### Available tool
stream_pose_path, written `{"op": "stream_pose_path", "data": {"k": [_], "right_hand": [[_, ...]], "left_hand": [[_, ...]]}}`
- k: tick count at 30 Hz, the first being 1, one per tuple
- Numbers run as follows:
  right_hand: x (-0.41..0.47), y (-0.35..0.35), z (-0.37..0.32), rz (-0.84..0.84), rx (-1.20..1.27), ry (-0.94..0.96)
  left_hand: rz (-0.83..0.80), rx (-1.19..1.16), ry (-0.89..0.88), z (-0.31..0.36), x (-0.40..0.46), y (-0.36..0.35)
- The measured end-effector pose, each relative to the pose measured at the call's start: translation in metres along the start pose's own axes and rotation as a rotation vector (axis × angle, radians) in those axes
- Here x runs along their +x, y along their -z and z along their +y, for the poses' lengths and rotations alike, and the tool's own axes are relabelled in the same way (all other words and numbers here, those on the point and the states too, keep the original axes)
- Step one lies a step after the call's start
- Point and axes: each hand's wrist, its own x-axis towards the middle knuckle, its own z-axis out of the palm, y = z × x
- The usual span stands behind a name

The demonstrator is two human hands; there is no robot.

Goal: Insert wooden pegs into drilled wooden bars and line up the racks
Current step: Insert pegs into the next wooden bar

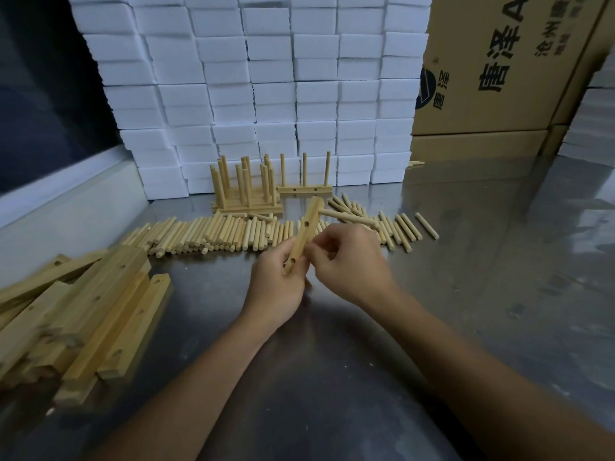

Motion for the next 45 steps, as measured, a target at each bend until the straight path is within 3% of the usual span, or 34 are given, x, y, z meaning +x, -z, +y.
{"op": "stream_pose_path", "data": {"k": [3, 8, 10, 15, 23, 29, 31, 35, 41, 45], "right_hand": [[-0.001, 0.000, 0.000, -0.027, -0.150, 0.161], [0.002, 0.004, 0.000, -0.082, 0.057, -0.116], [0.002, 0.004, -0.002, -0.070, 0.082, -0.146], [0.000, 0.005, -0.005, 0.112, -0.224, 0.005], [0.005, 0.001, -0.002, 0.195, 0.141, 0.041], [0.001, 0.007, 0.012, 0.412, 0.086, 0.181], [0.004, 0.009, 0.024, 0.374, 0.017, 0.068], [0.011, 0.010, 0.045, 0.116, -0.178, -0.118], [0.016, -0.003, 0.046, -0.302, -0.443, -0.074], [0.017, -0.006, 0.048, -0.231, -0.470, -0.091]], "left_hand": [[-0.001, -0.041, 0.031, 0.000, 0.000, 0.001], [-0.021, -0.028, 0.036, 0.000, -0.001, -0.001], [-0.026, -0.038, 0.051, 0.001, -0.001, -0.002], [-0.025, -0.165, 0.137, 0.004, 0.001, 0.000], [0.006, -0.410, 0.344, 0.003, 0.007, 0.004], [0.151, -0.625, 0.452, 0.004, 0.012, 0.013], [0.195, -0.691, 0.472, 0.004, 0.013, 0.016], [0.226, -0.750, 0.492, 0.003, 0.015, 0.019], [0.245, -0.762, 0.519, 0.002, 0.017, 0.017], [0.254, -0.760, 0.531, 0.003, 0.018, 0.017]]}}
